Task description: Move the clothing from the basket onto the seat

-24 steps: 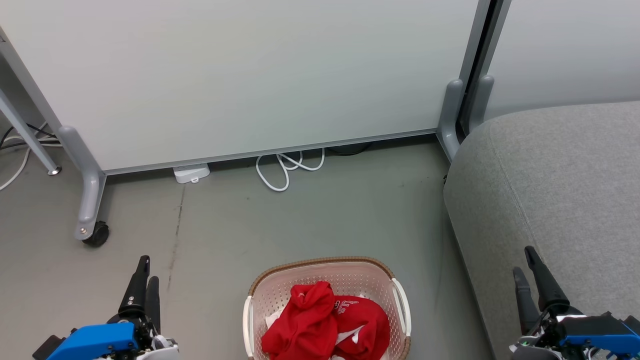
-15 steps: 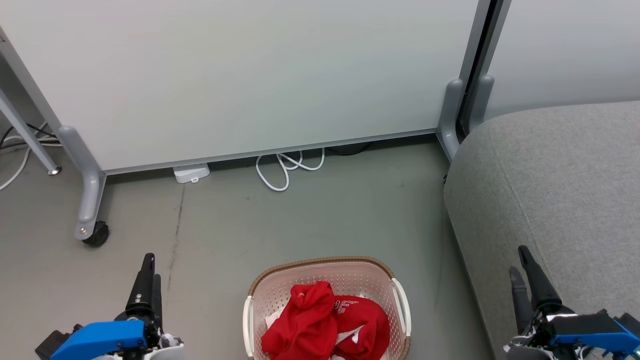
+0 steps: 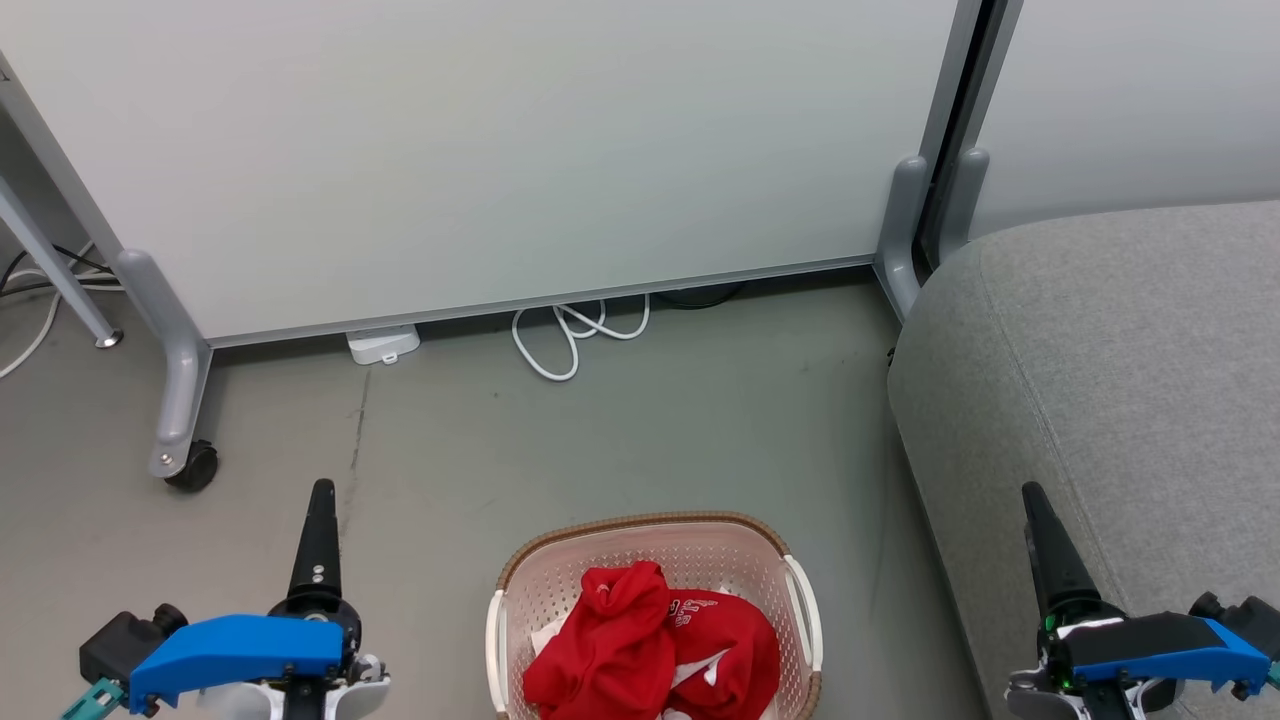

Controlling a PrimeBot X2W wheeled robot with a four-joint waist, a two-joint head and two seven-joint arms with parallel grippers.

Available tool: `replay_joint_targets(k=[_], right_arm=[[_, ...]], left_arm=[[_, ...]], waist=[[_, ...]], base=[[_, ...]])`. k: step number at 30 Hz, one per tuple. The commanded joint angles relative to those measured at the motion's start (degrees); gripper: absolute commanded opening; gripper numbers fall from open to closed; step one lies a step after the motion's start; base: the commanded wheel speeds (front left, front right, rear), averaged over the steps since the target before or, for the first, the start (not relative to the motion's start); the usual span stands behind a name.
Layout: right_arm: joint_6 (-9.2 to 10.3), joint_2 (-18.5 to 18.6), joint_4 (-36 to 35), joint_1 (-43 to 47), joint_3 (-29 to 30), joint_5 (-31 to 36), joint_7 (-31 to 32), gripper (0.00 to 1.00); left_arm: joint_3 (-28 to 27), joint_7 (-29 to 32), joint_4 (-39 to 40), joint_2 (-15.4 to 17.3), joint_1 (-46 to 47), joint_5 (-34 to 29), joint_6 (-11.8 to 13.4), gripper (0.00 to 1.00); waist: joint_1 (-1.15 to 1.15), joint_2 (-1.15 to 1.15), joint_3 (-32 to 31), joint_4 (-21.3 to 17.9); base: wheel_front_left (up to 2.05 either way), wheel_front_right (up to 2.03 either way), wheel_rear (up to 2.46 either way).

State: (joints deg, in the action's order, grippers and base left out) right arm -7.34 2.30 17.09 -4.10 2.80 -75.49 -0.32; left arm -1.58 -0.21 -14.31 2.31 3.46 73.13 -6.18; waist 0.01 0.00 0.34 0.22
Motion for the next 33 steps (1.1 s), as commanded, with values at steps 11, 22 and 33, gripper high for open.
replay_joint_targets(k=[11,22,33], right_arm=[[-0.1,0.4,0.1,-2.0,-0.2,16.1,-2.7,1.0],[-0.11,0.5,-0.1,-2.2,-0.8,25.2,-3.9,1.0],[-0.13,0.5,-0.6,-2.0,-0.8,34.3,-4.2,1.0]], left_arm=[[3.0,-2.8,1.7,0.5,1.5,-16.1,0.9,1.0],[5.2,-4.9,1.6,0.8,1.3,-28.5,1.1,1.0],[6.8,-6.8,1.6,1.0,1.5,-37.2,1.1,1.0]], waist=[[0.0,0.0,0.1,0.2],[0.0,0.0,0.2,0.2],[0.0,0.0,0.1,0.3]], base=[[0.0,0.0,0.0],[0.0,0.0,0.0],[0.0,0.0,0.0]])
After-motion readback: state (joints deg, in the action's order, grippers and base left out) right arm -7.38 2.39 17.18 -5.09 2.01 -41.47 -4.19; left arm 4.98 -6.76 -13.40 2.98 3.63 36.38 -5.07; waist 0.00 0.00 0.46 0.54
